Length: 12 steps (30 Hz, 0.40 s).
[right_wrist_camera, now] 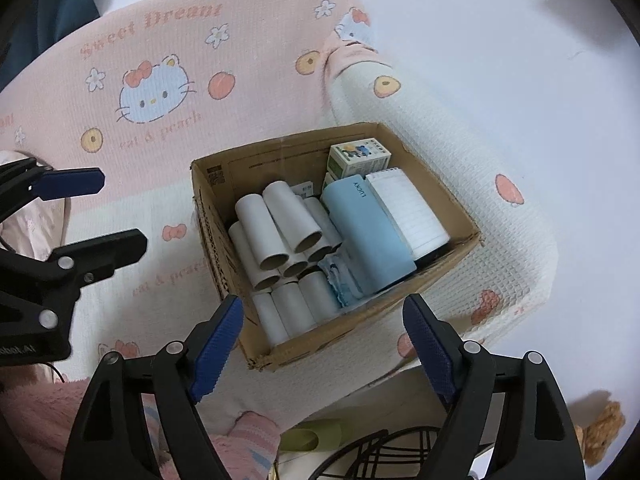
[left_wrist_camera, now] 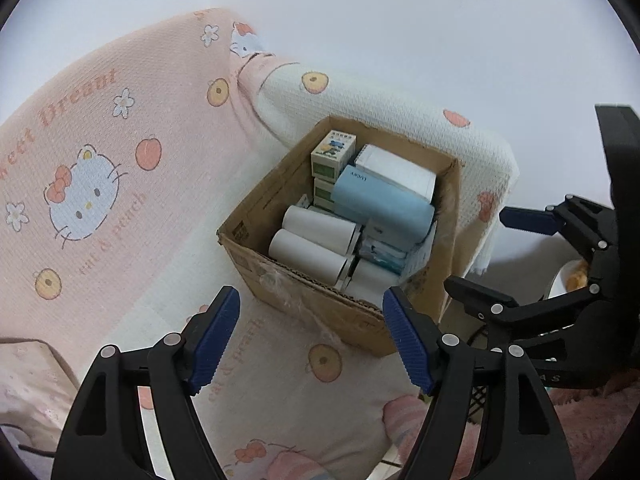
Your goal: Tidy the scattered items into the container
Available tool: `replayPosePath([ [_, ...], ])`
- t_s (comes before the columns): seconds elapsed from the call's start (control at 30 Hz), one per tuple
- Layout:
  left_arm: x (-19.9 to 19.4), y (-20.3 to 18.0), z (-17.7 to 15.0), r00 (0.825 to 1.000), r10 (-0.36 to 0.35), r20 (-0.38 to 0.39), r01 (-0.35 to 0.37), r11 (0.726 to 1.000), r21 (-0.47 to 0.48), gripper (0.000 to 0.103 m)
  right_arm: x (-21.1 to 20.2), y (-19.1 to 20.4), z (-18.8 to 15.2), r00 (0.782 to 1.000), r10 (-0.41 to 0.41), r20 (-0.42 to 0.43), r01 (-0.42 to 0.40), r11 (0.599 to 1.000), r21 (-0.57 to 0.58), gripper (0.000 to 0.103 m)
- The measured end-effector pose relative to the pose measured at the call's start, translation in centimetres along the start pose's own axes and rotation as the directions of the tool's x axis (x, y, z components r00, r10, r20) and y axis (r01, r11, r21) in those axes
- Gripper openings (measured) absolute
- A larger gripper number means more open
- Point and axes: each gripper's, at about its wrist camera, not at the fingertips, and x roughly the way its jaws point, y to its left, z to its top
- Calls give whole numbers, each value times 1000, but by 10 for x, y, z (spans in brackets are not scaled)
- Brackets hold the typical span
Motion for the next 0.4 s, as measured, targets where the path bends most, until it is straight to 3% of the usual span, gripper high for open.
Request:
replayPosePath([
  [0.4, 6, 5, -1, 1000, -11, -15, 10, 1000, -17, 78, 6, 6, 3, 1000, 13, -15, -13, 1000, -15, 81],
])
